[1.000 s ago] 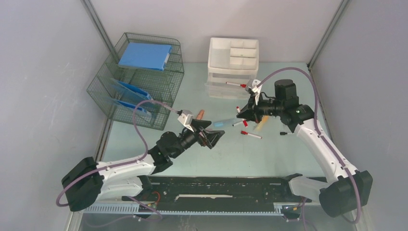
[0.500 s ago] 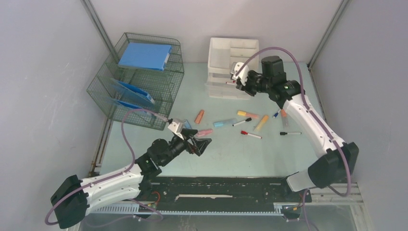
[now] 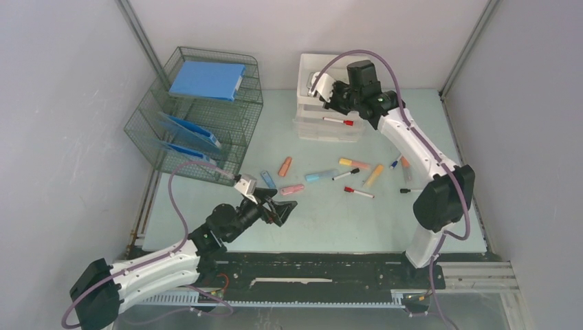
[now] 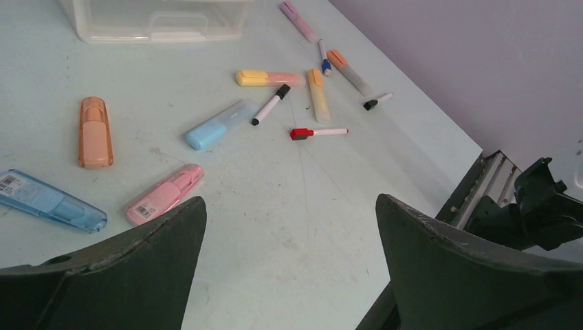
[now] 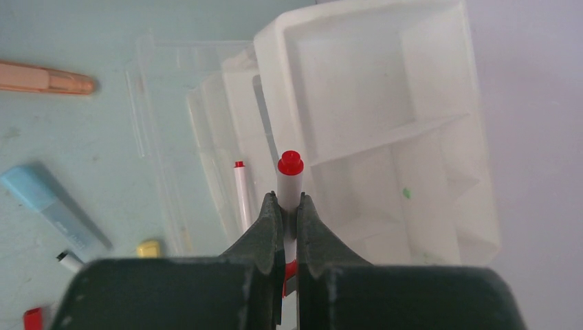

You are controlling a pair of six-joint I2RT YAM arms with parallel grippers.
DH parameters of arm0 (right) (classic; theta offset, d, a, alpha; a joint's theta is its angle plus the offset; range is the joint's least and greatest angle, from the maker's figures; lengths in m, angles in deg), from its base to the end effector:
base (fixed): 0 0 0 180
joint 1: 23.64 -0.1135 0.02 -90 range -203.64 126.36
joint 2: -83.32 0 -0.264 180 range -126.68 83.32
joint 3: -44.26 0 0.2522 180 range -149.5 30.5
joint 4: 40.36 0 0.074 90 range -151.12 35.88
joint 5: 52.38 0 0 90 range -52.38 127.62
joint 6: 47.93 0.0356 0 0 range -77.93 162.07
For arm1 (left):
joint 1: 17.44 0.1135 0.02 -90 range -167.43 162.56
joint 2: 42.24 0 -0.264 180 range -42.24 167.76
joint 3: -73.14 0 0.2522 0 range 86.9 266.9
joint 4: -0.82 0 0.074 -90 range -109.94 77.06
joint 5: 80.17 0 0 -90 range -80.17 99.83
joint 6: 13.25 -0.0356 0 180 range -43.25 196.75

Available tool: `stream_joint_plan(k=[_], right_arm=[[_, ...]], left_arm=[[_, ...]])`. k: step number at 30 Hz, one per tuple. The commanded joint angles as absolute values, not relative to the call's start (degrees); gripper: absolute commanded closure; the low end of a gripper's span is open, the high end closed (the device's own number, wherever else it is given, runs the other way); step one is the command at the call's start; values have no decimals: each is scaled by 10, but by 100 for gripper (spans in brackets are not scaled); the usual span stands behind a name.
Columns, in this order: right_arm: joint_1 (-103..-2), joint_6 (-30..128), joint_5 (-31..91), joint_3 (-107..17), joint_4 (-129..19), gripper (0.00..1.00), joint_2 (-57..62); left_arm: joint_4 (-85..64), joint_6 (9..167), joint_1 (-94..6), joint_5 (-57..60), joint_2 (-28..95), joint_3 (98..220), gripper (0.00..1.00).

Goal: Organize the desk
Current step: Place the stationery in the drawer.

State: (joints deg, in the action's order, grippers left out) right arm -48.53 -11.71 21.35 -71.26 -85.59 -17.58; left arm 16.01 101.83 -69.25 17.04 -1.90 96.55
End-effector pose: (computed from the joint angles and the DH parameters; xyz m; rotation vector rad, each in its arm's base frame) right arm 0.3650 0.1804 0.3813 -1.4458 1.4974 -0.0079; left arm 0.1082 -0.1303 0.2076 0.2884 1.6580 -0.9303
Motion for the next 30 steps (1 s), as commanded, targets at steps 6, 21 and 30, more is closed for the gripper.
stream_joint_plan(k=[6,21,30], right_arm=[[-490,-133,275,-751,-837,98,-227],[-487,-69,271,-743,-860,32,-219],[-485,42,91,-611,-894,31,-58]], left_arm=[[160,1027,-687,180,-49,948,0],[169,1049,-686,153,-51,941,0],[195,1056,-686,114,-23,952,0]])
